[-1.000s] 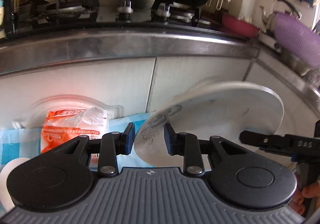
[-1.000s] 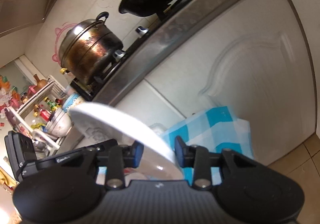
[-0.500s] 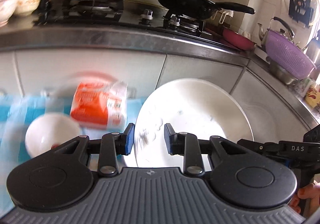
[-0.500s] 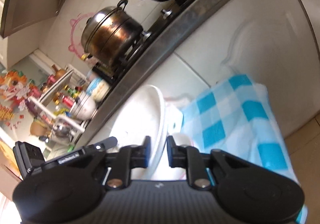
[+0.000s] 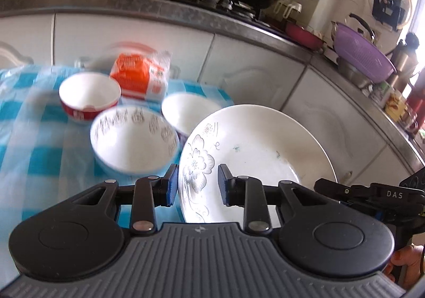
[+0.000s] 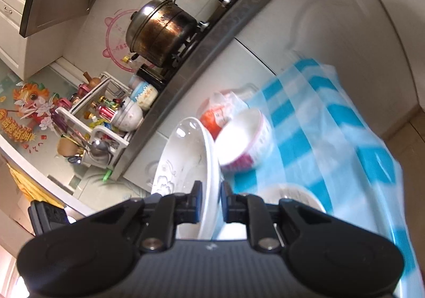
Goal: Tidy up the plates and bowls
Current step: 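Carry the white grey-flower plate with the left gripper back over the other plate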
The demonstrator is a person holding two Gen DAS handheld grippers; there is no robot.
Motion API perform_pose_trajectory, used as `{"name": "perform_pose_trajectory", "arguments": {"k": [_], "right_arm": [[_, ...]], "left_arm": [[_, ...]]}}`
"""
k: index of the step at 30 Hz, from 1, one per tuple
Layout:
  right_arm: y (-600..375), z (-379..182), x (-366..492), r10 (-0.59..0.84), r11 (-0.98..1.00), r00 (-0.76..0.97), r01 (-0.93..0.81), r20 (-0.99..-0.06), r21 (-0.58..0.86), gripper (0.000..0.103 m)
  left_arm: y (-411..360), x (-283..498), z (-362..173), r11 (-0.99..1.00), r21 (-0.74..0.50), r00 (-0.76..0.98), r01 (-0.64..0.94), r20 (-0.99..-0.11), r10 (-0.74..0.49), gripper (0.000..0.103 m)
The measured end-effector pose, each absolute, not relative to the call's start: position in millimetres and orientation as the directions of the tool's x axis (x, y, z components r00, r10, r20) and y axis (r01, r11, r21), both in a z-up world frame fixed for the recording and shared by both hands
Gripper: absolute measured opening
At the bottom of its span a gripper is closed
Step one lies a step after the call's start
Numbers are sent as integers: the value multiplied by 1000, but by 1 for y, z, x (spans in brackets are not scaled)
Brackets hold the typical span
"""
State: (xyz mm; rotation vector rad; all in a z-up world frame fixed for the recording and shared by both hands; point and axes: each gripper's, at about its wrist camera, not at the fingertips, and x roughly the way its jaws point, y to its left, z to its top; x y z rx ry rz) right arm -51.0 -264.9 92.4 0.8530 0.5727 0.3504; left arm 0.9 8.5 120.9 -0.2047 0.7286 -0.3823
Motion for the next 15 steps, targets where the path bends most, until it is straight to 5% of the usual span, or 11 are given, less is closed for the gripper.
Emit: {"name": "perform_pose_trajectory", "arguments": {"k": [15], "right_arm": [[-258,48,-105,411,695,797,40,-443,718,15]], "left_arm": [[-10,-31,75,918,-315,656,240,-644,-393,32]]}}
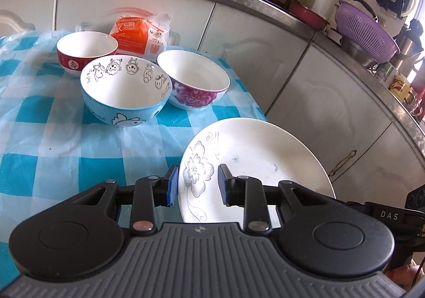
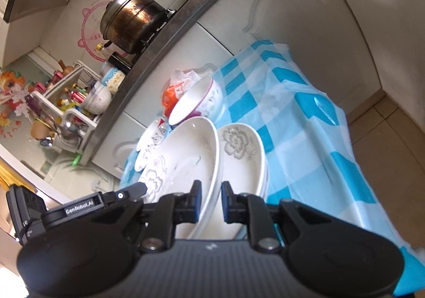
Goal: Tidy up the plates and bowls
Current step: 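Carry the white grey-flower plate with the left gripper back over the other plate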
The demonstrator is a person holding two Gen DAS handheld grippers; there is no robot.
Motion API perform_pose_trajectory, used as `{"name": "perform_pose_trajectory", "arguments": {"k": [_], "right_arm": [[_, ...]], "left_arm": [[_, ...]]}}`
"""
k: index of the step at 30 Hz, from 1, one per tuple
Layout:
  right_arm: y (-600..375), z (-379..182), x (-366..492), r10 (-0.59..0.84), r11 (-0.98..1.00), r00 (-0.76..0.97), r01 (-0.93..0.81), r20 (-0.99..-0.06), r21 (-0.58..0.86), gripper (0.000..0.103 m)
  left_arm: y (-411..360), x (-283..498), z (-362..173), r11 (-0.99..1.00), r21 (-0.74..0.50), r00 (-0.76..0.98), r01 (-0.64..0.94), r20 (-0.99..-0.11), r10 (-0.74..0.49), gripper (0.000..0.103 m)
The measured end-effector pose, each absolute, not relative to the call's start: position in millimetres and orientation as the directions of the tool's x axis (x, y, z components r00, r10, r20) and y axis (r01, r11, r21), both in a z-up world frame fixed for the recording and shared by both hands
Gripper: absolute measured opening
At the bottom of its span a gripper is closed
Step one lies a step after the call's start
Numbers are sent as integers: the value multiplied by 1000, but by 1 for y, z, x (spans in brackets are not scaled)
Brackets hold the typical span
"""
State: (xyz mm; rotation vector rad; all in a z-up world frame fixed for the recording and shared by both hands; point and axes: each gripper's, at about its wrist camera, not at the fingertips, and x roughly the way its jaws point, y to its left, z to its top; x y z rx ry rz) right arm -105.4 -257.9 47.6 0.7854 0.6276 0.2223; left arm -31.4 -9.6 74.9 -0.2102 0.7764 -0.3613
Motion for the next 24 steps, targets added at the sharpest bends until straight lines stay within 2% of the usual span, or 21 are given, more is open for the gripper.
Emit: {"name": "perform_pose_trajectory", "arguments": {"k": [16,24], "right_arm": [[-248,46,-108,346,783,806,35,-480,622,20],[-229,55,-107,254,886,813,22,-524,463,21]], "left_arm": [[-10,-24,58,910,-350,646,223,-646,-406,29],[-13,-24,55,908,-352,641,226,-648,-411,28]]}}
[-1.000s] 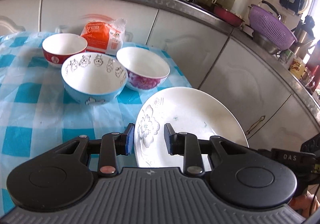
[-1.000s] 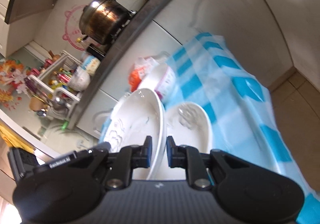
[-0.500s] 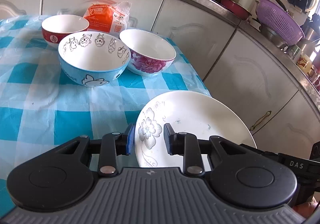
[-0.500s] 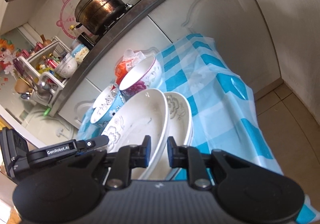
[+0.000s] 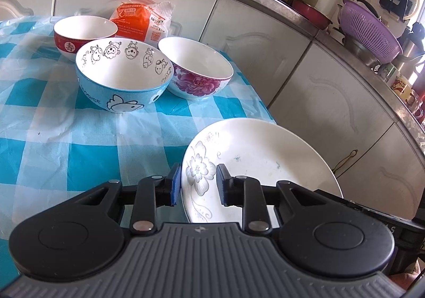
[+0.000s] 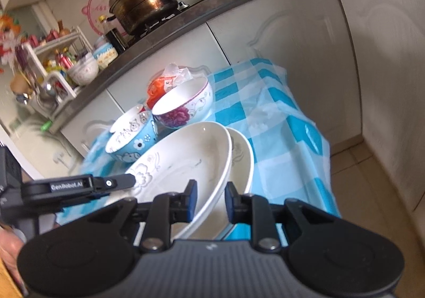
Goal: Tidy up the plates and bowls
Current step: 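Lower the white plate onto the green plate and open the left gripper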
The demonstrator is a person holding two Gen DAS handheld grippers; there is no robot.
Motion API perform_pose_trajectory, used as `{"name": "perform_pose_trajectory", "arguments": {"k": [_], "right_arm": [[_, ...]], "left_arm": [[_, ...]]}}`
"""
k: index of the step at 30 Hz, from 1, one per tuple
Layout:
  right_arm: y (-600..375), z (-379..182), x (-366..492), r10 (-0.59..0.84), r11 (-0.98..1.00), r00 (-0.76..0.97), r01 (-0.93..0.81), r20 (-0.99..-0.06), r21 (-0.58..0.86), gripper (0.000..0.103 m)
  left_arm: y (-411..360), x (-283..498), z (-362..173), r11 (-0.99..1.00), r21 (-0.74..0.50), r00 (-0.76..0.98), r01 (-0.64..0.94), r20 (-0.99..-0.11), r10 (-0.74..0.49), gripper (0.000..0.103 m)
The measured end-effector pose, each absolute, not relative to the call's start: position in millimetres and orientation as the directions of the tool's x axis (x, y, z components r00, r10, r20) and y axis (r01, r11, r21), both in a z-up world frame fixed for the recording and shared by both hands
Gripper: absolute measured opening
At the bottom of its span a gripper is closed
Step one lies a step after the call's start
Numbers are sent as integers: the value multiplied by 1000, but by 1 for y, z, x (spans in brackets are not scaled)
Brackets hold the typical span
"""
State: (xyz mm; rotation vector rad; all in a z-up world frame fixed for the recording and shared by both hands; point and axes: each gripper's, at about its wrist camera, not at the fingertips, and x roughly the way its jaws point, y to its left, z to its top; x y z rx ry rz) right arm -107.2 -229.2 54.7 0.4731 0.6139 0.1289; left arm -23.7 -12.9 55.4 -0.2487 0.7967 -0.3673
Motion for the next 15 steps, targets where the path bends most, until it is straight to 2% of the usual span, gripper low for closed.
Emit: {"name": "perform_pose_trajectory", "arguments": {"k": [8,15], "right_arm": [[-206,59,-105,141,965,821,10,-553,261,25],[-199,59,-104,104,983,820,2,-563,185,27]], "left_arm": [[-11,-20,48,907,-363,632,212,-658,-411,27],[-8,-20,47,907,-369,637,203,-654,-409,27]]}}
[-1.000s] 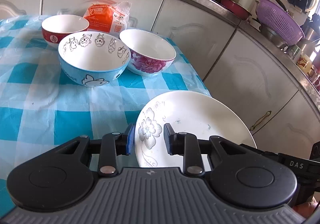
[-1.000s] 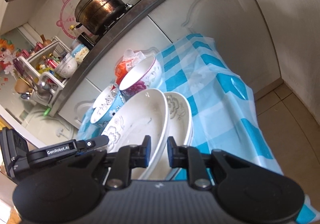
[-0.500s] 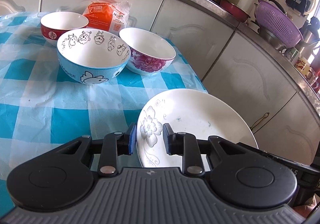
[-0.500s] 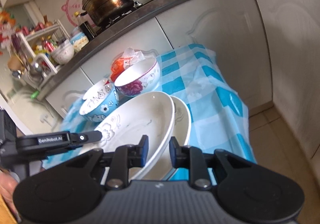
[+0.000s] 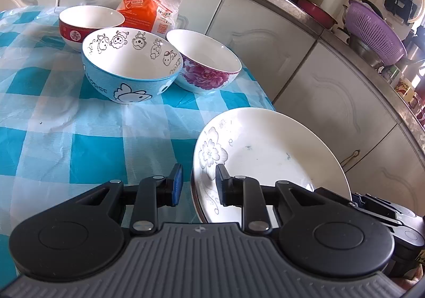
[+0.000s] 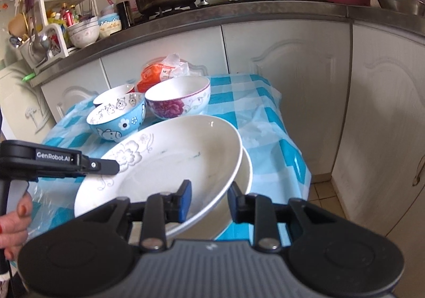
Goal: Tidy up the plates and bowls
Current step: 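Lower the white plate onto the green plate and open the left gripper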
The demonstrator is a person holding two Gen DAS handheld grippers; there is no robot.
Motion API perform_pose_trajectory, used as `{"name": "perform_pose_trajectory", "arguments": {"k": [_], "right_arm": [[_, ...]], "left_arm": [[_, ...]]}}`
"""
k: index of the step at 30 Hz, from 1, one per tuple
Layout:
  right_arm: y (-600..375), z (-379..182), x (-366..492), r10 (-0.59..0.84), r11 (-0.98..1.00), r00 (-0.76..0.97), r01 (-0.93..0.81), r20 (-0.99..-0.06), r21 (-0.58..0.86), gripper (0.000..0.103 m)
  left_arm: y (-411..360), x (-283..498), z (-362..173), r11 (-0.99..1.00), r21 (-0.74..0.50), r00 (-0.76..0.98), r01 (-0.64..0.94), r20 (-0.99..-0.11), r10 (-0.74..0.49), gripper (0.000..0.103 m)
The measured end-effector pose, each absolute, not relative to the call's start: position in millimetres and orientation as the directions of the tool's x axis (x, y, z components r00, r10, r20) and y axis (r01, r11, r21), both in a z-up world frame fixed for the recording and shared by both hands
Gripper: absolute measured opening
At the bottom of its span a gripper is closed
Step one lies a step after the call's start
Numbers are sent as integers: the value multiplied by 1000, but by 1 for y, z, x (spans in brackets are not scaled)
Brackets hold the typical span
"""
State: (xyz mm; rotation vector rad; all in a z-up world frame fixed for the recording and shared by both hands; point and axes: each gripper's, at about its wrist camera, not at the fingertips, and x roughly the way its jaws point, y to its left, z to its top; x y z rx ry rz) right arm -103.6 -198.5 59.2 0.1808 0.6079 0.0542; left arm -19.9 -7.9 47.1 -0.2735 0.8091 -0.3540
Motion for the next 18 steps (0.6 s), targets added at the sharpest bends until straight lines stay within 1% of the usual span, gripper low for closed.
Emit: {"name": "perform_pose_trajectory", "arguments": {"k": [9,12,18], "right_arm": [[-192,64,-104,71,990,812,12,-579,139,28],[-191,66,-105,70,991,811,11,-581,135,33],[-188,70,-106,72,991,804,9,-591,132,39]], "left_arm": [[1,-24,48,907,-381,648,180,-648,-401,27],[3,-27,50,908,-379,654,177,-644,-397,27],[10,-33,56,915,-368,677,163,-633,-375,27]]}}
